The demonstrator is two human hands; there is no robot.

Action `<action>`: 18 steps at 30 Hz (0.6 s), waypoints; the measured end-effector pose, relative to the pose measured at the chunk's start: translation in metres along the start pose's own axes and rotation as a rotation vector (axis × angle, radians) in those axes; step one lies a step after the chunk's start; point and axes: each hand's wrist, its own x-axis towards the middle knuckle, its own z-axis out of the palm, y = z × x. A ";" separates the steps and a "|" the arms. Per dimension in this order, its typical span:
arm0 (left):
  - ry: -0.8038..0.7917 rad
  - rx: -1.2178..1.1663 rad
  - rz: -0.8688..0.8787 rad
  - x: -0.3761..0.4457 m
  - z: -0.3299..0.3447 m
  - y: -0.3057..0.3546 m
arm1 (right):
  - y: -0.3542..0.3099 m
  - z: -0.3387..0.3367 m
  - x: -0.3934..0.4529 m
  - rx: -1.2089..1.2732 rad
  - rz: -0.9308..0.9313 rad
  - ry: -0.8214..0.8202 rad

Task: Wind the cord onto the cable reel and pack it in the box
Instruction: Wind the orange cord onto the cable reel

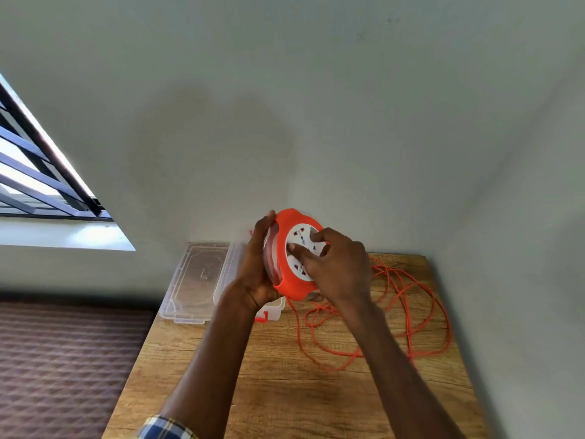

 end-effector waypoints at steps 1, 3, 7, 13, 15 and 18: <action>0.022 0.010 0.001 -0.001 0.001 0.000 | 0.000 0.002 0.001 -0.032 -0.002 0.012; 0.052 0.009 -0.004 -0.002 0.002 0.002 | 0.003 0.000 0.002 -0.047 -0.047 0.004; -0.001 -0.033 -0.040 -0.002 0.000 0.009 | 0.022 -0.012 0.008 0.094 -0.233 -0.200; -0.062 -0.020 -0.127 0.002 -0.009 0.011 | 0.031 -0.008 0.008 0.034 -0.360 -0.362; -0.053 -0.009 -0.133 0.003 -0.010 0.011 | 0.031 -0.007 0.010 0.012 -0.364 -0.338; -0.027 0.004 -0.126 0.006 -0.009 0.010 | 0.030 -0.009 0.013 -0.023 -0.339 -0.300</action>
